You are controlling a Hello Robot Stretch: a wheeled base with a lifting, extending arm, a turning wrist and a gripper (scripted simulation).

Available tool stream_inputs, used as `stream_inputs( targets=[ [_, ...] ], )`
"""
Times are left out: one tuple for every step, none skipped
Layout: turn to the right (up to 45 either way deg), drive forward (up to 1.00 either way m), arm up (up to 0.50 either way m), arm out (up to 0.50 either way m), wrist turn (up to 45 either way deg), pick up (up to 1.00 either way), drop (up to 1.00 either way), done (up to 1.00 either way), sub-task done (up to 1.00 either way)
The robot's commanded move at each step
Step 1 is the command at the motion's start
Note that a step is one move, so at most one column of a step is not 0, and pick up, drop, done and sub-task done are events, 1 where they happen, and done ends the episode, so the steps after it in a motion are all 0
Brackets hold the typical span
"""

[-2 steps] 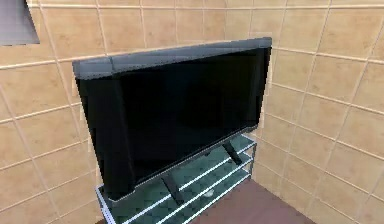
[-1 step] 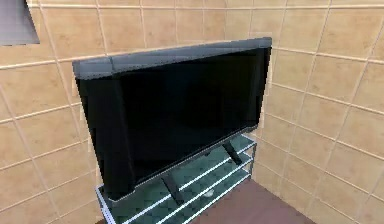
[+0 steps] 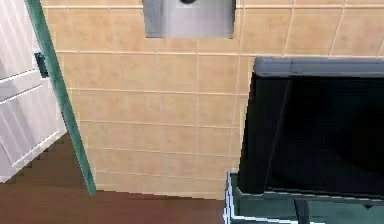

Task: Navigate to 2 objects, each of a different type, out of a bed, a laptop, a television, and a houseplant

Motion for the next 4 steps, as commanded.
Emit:
stream_inputs(
  targets=[
    [-45.0,0.0,0.0,0.0,0.0,0.0,0.0,0.0,0.0],
    [-42.0,0.0,0.0,0.0,0.0,0.0,0.0,0.0,0.0],
    [0.0,1.0,0.0,0.0,0.0,0.0,0.0,0.0,0.0],
    [0.0,1.0,0.0,0.0,0.0,0.0,0.0,0.0,0.0]
  ],
)
